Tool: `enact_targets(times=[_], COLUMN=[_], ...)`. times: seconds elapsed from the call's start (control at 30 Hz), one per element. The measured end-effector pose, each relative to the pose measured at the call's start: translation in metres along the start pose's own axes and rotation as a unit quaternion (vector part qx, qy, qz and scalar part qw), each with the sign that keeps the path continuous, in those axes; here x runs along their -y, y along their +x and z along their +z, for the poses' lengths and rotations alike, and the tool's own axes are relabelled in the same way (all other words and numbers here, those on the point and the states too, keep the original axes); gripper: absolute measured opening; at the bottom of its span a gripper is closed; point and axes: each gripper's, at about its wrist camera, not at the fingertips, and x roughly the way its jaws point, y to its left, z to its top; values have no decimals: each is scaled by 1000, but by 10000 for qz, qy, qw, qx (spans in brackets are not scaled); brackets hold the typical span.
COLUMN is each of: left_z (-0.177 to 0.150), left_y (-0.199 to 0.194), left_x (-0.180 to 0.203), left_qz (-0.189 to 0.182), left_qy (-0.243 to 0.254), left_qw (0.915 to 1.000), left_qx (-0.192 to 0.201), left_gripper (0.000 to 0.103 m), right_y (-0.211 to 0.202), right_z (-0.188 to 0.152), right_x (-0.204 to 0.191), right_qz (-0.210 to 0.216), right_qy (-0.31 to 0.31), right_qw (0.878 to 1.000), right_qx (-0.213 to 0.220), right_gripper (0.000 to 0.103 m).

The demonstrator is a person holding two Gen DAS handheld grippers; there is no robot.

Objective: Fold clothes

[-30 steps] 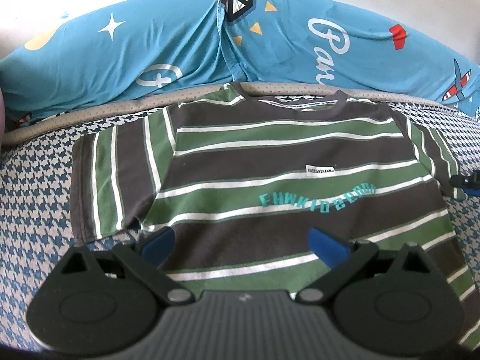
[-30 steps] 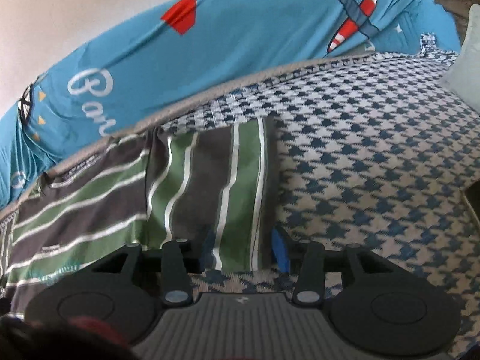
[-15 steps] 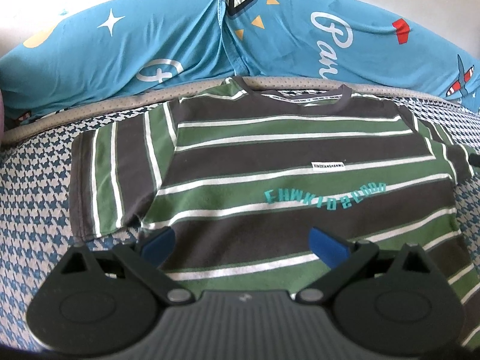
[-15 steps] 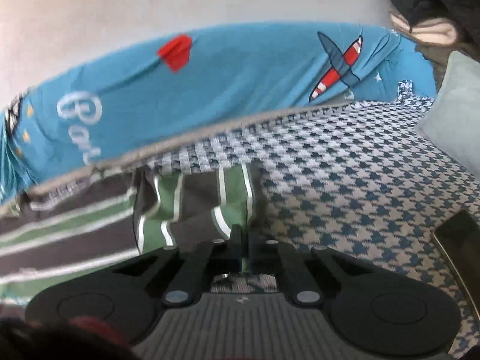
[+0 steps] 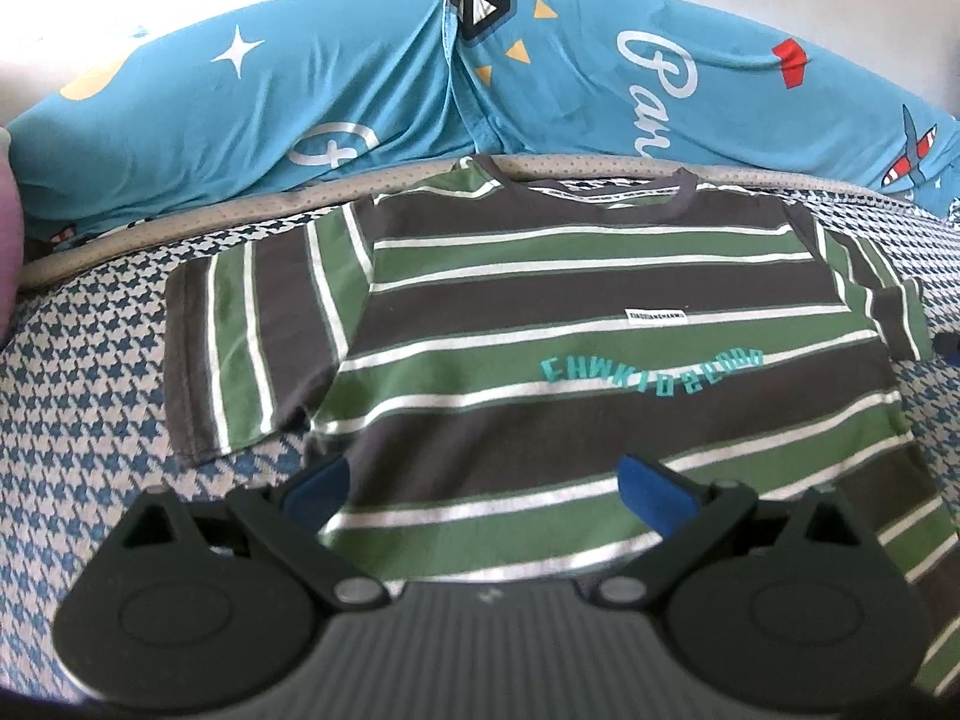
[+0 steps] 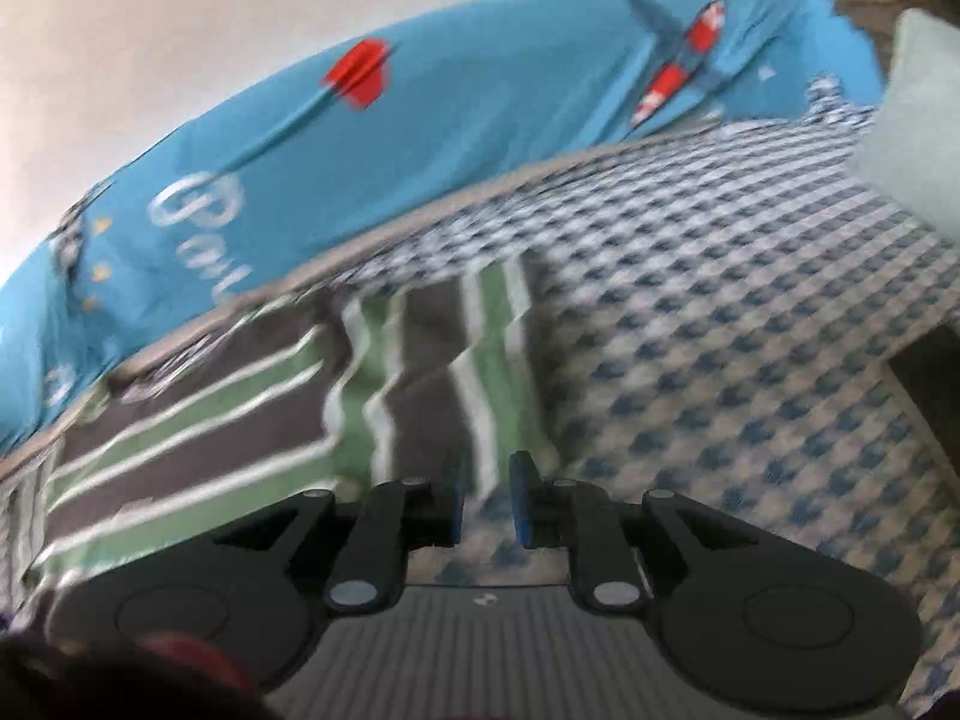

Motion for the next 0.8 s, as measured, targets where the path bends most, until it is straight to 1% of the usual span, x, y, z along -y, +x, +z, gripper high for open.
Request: enact_targets(times=[0.07,0.17,0.27,0.37,0.47,0.8], left_z=[-4,-12,-23,-34,-44,-77], left_y=[-6,-13,-19,-26,-35,-53], left_x=[1,2,3,3,0,-12], left_qz=[-11,-56,-121,-90,-85,-14], left_qy=[3,-36,-92,-113,-181,-382], left_qw=[10000,10000,9999,9999,9998,9993], left_qx=[38,44,2,5,36,-28], left_gripper=[100,100,100,100,101,102], right_y=[-6,-13,-17,-20,-27,-56], right_z=[-11,-27,-41,-55,-63,-87], right_x=[-8,-14,-17,-15,-9,2], right_qz=[159,341,394,365,349,414], right_qy=[-237,-483,-639,-758,-700,-571], right_qw=[9995,9978,9956,9936,9929,9931], right_qx=[-106,-307,-566,-751,-898,-940], right_gripper=[18,25,26,26,26,29])
